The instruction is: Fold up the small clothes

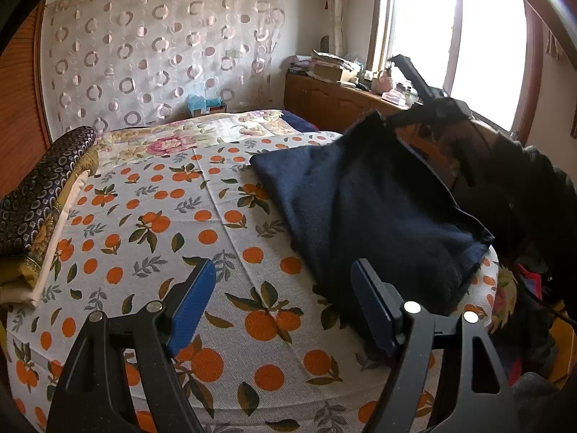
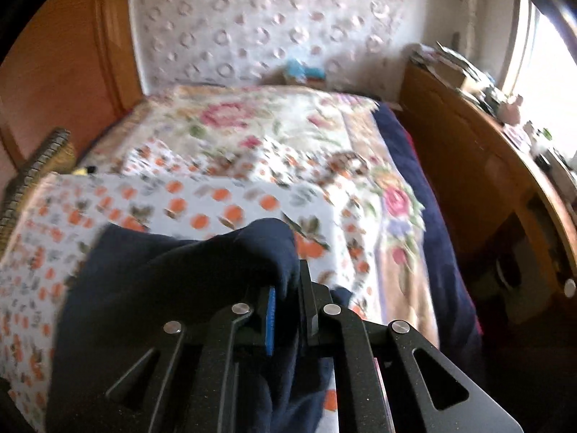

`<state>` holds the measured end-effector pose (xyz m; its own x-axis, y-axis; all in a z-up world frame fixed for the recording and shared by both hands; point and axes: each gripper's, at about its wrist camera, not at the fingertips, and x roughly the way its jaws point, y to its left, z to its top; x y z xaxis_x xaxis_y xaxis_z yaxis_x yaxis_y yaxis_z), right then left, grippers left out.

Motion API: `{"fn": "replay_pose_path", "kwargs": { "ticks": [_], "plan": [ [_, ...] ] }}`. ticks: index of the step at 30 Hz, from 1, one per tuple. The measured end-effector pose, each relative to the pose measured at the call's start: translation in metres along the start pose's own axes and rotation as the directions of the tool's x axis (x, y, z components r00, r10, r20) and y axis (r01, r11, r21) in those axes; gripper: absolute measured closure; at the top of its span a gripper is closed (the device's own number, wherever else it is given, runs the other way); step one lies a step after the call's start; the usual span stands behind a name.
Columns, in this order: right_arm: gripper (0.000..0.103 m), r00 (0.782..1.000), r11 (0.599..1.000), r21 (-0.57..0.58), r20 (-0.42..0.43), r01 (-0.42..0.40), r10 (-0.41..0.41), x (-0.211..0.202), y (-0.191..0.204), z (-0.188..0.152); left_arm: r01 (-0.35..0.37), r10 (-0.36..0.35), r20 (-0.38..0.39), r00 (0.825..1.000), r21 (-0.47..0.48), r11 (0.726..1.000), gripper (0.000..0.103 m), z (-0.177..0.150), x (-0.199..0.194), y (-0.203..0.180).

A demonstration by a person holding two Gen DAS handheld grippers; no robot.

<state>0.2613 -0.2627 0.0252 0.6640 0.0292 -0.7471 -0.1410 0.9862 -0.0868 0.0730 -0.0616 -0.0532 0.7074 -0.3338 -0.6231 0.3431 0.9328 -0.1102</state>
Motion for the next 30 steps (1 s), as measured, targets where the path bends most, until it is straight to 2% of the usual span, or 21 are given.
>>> {"fn": "replay_pose_path", "kwargs": {
  "ticks": [2,5,6,12,18,22,28,30],
  "plan": [
    [0.084,0.998,0.998,0.008,-0.013,0.055,-0.055,0.007,0.0,0.001,0.001,-0.001,-0.003,1.0,0.002,1.0,0.025,0.0,0.001,0.0],
    [0.054,0.998,0.998,0.032,0.0,0.063,-0.063,0.008,0.001,0.008,0.004,-0.004,-0.009,1.0,0.007,1.0,0.025,0.004,0.005,-0.001],
    [0.052,0.998,0.997,0.044,0.014,0.059,-0.059,0.006,0.0,0.008,0.007,-0.007,-0.012,1.0,0.011,1.0,0.025,0.006,0.008,-0.001],
    [0.051,0.998,0.998,0.046,0.052,-0.046,0.043,0.007,0.002,-0.001,0.025,-0.024,-0.029,0.999,0.033,0.999,0.025,0.026,0.023,-0.001],
    [0.051,0.999,0.998,0.047,-0.026,-0.031,0.032,0.052,0.0,-0.003,0.015,-0.011,-0.054,0.998,0.074,0.997,0.025,0.062,0.056,-0.002],
    [0.051,0.998,0.997,0.071,-0.06,0.012,-0.008,0.057,-0.02,-0.008,0.017,-0.011,-0.082,0.997,0.072,0.997,0.025,0.082,0.081,0.003],
    [0.051,0.989,0.98,0.143,-0.038,-0.136,0.143,0.057,-0.039,-0.002,0.014,-0.003,-0.121,0.993,0.089,0.996,0.025,0.105,0.125,0.008],
    [0.051,0.985,0.976,0.151,-0.043,-0.158,0.166,0.061,-0.039,-0.002,0.012,0.0,-0.138,0.99,0.082,0.997,0.025,0.111,0.14,0.012]
  ]
}}
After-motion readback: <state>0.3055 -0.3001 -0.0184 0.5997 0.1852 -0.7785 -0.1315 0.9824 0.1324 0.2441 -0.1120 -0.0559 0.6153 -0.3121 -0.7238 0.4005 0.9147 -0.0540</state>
